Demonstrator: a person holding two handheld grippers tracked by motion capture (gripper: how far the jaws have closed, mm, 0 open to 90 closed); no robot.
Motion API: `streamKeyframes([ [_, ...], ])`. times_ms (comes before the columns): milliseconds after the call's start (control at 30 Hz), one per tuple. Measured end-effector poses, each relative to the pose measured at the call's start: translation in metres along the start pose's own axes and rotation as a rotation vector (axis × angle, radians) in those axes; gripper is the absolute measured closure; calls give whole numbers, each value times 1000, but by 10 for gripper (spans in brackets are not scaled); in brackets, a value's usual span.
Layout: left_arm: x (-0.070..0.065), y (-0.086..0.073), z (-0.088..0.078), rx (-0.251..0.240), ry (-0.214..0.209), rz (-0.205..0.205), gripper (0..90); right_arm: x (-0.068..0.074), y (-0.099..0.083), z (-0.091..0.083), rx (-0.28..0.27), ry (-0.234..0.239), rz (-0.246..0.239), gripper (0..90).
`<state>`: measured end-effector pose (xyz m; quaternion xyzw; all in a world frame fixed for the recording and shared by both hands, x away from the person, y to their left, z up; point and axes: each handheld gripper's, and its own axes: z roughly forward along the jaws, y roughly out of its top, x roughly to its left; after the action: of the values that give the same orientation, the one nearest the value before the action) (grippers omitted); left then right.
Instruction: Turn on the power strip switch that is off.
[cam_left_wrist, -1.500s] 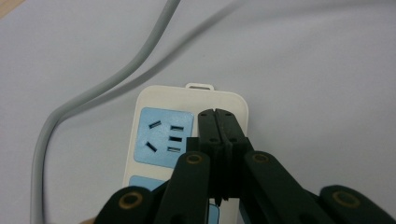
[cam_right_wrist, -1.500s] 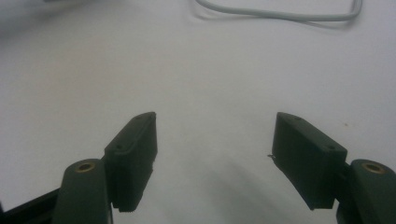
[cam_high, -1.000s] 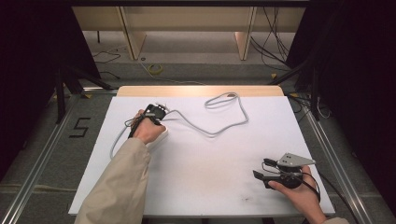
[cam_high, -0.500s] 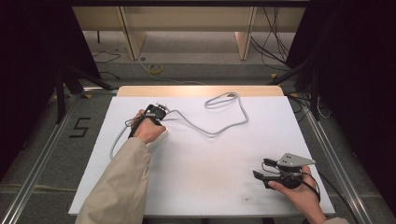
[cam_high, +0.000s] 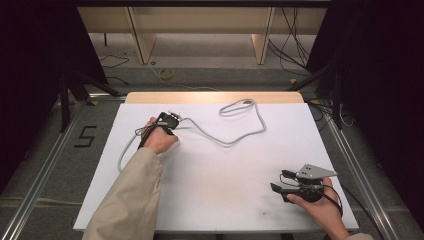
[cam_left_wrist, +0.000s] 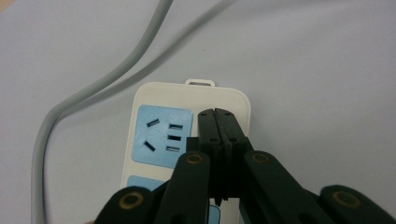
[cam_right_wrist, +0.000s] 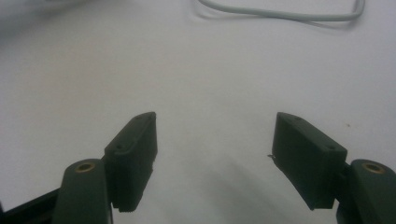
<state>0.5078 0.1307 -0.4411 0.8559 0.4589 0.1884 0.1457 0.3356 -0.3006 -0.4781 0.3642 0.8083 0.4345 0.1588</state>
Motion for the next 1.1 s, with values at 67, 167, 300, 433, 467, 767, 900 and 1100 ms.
streamKeyframes([
  [67,0,0,0,2,2,4,899,0,0,0,-1,-1,1,318],
  [167,0,1,0,16,8,25,899,0,0,0,-1,0,-1,318],
  [300,-3,1,0,15,17,27,899,0,0,0,-2,0,0,318],
  [433,-4,2,1,27,22,38,899,0,0,0,-4,-1,-2,318],
  [467,-3,2,1,27,22,39,899,0,0,0,-4,-1,-2,318],
  [767,-3,1,1,19,18,34,899,0,0,0,-2,0,1,318],
  [900,-3,2,0,25,23,41,899,0,0,0,-3,1,0,318],
  [1100,-2,1,1,13,14,25,899,0,0,0,-4,1,0,318],
])
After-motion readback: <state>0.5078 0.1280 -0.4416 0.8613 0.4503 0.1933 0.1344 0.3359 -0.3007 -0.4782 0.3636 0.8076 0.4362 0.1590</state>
